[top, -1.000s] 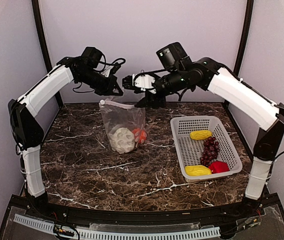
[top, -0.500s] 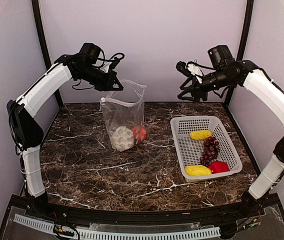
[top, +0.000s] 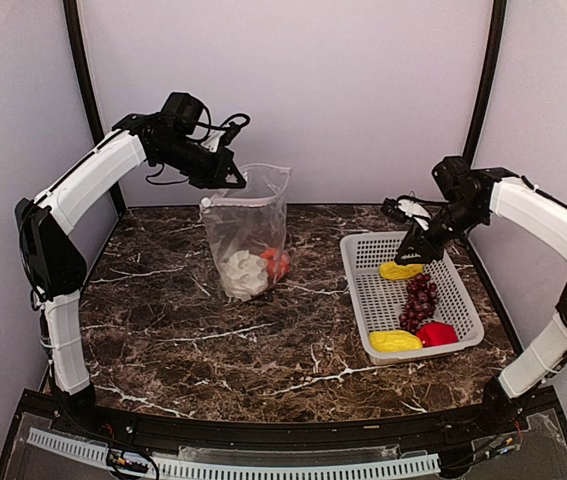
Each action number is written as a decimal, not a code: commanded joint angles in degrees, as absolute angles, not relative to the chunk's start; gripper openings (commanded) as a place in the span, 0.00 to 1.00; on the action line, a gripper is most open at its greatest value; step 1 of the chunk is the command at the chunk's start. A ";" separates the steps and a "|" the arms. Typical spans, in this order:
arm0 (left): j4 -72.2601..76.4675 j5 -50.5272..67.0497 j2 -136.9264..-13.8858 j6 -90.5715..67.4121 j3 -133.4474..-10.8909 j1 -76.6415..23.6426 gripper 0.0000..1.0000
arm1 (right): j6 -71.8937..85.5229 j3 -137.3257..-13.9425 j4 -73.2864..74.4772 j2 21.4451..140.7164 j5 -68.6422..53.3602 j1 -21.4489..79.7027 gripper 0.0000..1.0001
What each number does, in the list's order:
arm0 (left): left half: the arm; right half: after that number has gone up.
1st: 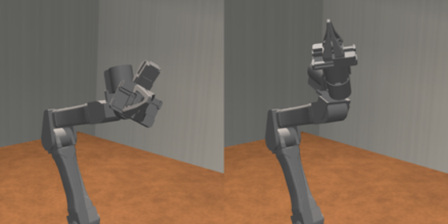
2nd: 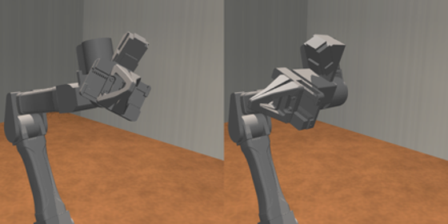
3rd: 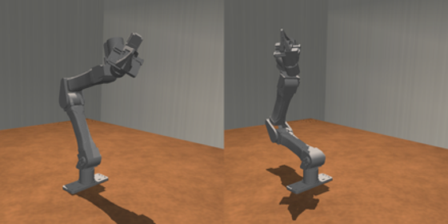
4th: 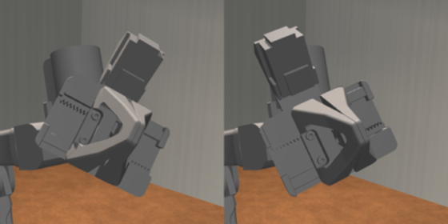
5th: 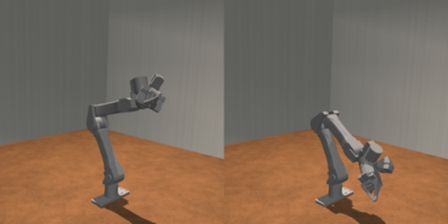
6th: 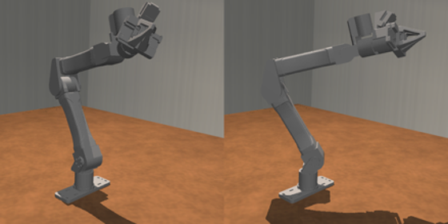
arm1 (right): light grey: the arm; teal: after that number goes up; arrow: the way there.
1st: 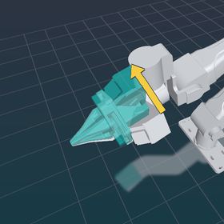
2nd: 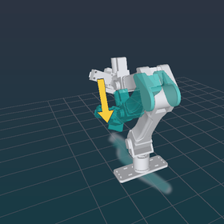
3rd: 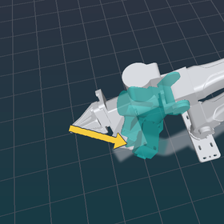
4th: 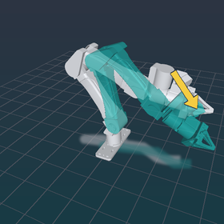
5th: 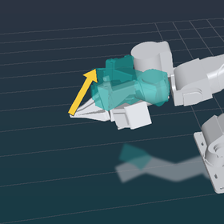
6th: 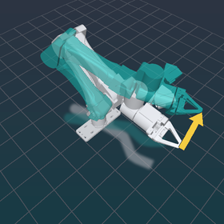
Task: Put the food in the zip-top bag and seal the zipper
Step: Pick up the fake vegetable from the bin.
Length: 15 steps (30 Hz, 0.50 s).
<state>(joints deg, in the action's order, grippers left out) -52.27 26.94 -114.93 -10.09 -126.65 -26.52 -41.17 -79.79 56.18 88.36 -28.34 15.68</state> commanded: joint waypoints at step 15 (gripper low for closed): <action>-51.21 27.16 -111.71 -8.88 -124.50 -26.54 0.01 | -49.40 -62.86 64.81 75.70 -22.91 15.56 0.55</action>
<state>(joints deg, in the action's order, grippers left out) -51.88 26.83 -114.41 -9.58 -125.19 -26.52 -46.11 -65.56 61.71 78.37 -24.32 15.68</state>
